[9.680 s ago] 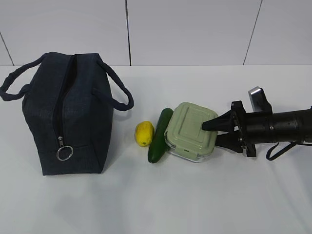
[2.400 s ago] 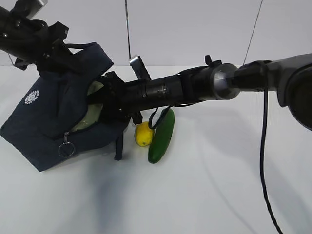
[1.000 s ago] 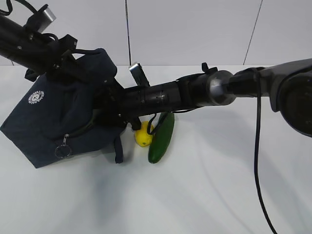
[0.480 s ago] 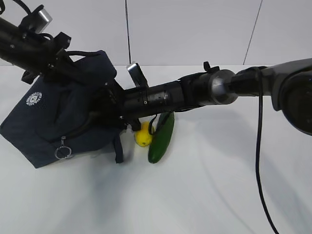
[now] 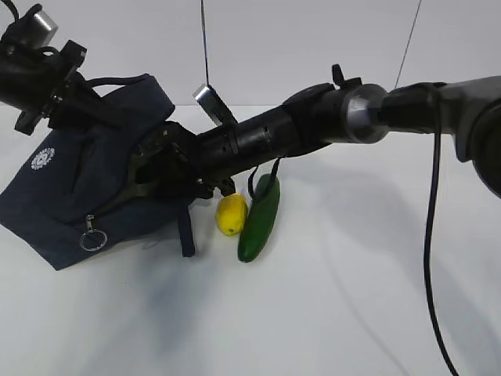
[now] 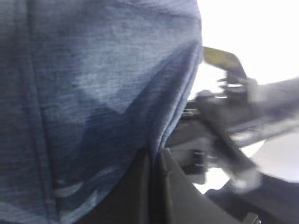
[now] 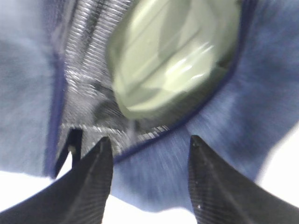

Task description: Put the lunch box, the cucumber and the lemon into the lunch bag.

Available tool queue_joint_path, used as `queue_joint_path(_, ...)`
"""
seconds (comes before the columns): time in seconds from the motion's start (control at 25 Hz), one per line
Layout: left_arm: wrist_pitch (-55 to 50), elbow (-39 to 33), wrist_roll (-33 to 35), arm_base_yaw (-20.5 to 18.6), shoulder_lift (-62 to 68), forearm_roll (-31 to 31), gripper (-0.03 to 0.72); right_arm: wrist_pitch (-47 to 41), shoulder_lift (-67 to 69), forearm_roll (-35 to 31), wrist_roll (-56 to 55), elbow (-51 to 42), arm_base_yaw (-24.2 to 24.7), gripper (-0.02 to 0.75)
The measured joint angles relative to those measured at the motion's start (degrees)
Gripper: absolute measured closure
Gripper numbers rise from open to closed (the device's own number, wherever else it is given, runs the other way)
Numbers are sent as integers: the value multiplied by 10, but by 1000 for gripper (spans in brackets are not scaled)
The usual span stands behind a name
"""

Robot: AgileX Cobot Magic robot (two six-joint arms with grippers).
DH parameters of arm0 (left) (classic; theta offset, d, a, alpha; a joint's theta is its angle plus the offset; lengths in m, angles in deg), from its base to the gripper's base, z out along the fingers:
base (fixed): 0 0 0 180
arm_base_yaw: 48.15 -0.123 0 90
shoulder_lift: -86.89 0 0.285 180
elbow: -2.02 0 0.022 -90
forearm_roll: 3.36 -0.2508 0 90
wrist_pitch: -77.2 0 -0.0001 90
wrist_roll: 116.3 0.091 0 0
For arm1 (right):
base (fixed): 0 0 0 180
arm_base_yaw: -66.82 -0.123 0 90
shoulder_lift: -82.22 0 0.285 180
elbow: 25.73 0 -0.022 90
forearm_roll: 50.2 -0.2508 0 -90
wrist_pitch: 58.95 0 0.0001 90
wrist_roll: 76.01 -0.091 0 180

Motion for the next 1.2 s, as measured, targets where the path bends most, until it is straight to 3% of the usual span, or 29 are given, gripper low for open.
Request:
queue_joint_path(0.32,-4,0,1,-14,0,3,696,-23,-37,230,-143,77,0,346)
queue_joint_path(0.72,-6,0,1,-14,0,3,696,-129,-68,494,-349,158,-1,346)
queue_joint_path(1.2,-12,0,6,-14,0,2,696,-136,-78,666,-534,160,-4,346)
